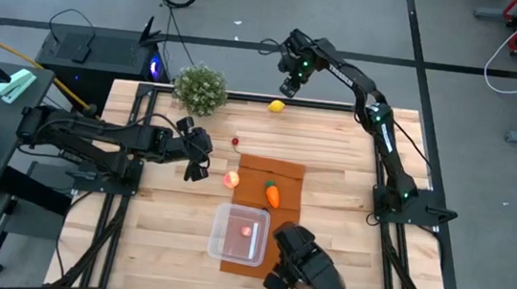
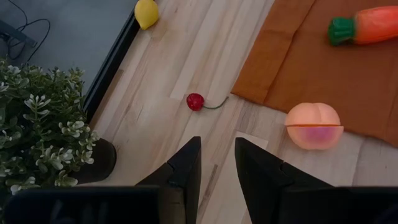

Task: Pick and placing Produce into tupperware
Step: Put the yellow lemon into the transparent bin

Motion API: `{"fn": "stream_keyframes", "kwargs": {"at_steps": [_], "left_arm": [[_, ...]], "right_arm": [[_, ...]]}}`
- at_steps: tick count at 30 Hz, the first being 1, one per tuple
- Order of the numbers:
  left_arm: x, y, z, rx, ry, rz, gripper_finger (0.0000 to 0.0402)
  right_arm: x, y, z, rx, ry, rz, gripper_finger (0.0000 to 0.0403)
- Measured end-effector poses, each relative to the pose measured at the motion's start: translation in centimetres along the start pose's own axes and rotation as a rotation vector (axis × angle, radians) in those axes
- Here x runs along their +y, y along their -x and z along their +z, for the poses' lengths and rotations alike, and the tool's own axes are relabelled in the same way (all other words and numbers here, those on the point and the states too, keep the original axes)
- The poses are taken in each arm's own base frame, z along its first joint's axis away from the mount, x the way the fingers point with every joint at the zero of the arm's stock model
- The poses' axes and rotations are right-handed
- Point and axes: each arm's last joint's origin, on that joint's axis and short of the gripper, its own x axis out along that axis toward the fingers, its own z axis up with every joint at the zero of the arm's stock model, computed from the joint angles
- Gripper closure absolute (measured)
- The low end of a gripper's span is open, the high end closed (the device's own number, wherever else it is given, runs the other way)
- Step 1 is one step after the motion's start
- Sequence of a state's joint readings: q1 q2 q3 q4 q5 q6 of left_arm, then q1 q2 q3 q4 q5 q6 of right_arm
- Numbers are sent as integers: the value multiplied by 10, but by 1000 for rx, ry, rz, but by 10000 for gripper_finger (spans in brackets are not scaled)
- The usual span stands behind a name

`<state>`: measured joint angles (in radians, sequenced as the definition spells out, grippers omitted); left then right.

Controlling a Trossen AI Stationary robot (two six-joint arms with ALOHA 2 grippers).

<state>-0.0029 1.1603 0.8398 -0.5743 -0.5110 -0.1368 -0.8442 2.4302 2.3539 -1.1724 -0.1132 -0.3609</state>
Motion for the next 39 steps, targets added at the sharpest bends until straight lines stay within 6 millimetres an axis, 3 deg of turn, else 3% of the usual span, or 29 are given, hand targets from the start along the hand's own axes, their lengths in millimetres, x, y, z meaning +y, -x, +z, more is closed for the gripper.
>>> {"fn": "stream_keyframes", "kwargs": {"at_steps": [9,15,21,34,39], "left_arm": [[0,0,0,0,0,0,294],[0,0,0,0,1,0,294],[0,0,0,0,5,0,294],[0,0,-1,5,5,0,294],[0,0,-1,5,4,0,294]], "right_arm": [[38,11,15,-28,287,-14,260],[65,-1,17,46,417,-31,271],[75,-9,16,152,468,-143,276],[103,-10,27,100,501,-207,144],[107,-10,24,136,471,-210,113]]}}
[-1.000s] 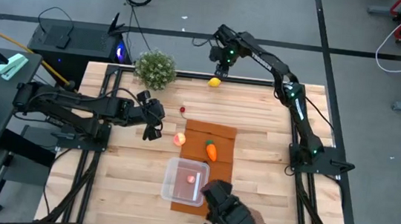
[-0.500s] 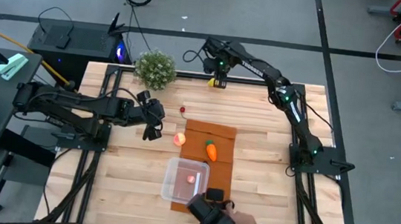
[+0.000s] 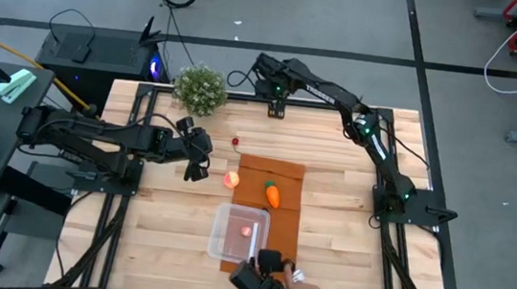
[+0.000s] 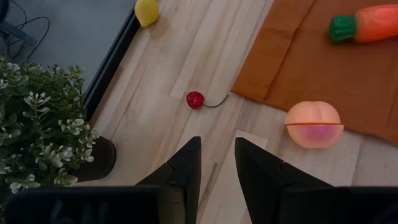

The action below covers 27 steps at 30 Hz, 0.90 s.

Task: Pick and placing Produce into tupperware
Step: Put the yellow lemon into the transparent bin

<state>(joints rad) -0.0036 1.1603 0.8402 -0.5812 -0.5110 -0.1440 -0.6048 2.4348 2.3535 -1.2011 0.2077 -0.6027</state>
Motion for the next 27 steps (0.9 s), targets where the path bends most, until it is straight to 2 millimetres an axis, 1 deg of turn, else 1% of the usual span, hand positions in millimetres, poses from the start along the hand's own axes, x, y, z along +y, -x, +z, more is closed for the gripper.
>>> {"fn": "stream_keyframes", "kwargs": {"at_steps": [4,8,14,16,21,24,27], "left_arm": [[0,0,0,1,0,0,294],[0,0,0,1,0,0,294],[0,0,0,1,0,0,294],[0,0,-1,7,-3,1,294],[1,0,-4,35,-13,5,294],[1,0,-4,38,-3,6,294],[1,0,-4,39,1,6,294]], "right_arm": [[-1,0,-1,5,-11,1,105],[-2,0,0,-7,-17,-9,109],[-5,2,9,-49,-41,-121,118],[-5,2,10,-45,-84,-148,119],[-6,3,12,-53,-103,-179,119],[-4,3,11,-37,-78,-160,119],[0,2,8,-30,-30,-82,120]]}}
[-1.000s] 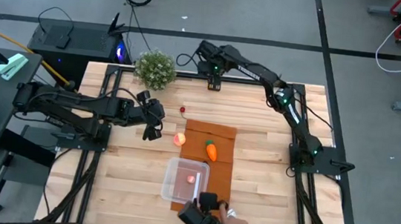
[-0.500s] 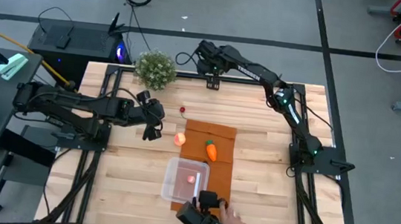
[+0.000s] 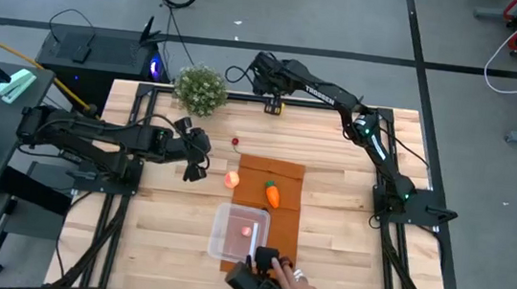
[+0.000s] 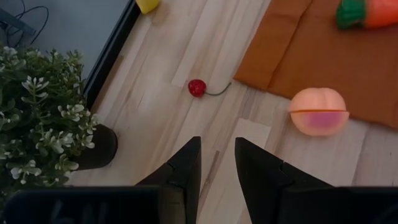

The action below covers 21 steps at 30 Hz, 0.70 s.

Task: Pick and placing Produce into tupperware
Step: Put the yellow lemon into the transparent bin

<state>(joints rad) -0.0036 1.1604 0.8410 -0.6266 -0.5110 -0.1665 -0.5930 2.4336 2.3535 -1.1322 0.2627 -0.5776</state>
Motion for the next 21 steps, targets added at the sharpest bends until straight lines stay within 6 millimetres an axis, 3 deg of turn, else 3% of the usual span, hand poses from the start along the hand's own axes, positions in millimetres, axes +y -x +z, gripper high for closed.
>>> {"fn": "stream_keyframes", "kwargs": {"at_steps": [11,21], "left_arm": [[0,0,0,-1,6,0,294],[0,0,0,-1,7,0,294]], "right_arm": [[-1,-6,-11,-40,-14,201,135],[-20,-12,-24,-86,-70,274,137]]}}
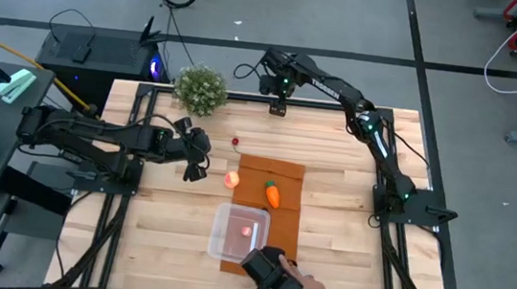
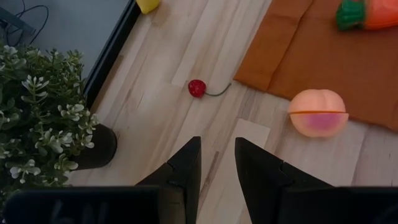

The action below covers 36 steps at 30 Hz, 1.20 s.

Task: Pick and placing Produce into tupperware
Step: Put the yellow lemon into the transparent bin

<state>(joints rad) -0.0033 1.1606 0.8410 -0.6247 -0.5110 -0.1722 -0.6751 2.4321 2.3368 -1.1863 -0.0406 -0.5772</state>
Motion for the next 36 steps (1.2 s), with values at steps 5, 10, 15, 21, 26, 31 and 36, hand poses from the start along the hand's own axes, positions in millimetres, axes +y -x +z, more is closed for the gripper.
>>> {"fn": "stream_keyframes", "kwargs": {"at_steps": [5,10,15,21,26,31,36], "left_arm": [[0,0,0,0,0,0,294],[0,0,0,0,0,0,294],[0,0,0,0,0,0,294],[0,0,0,0,0,0,294],[0,0,0,0,0,0,294],[0,0,0,0,0,0,294],[0,0,0,0,0,0,294]], "right_arm": [[-4,-13,-11,29,-21,37,137],[-6,-25,-14,27,-26,31,137],[-5,-31,-13,2,-23,27,137],[-5,-33,-15,0,-34,40,137],[-6,-33,-14,-12,-42,40,137],[-6,-37,-14,-13,-52,47,137],[-5,-37,-14,-22,-53,60,137]]}}
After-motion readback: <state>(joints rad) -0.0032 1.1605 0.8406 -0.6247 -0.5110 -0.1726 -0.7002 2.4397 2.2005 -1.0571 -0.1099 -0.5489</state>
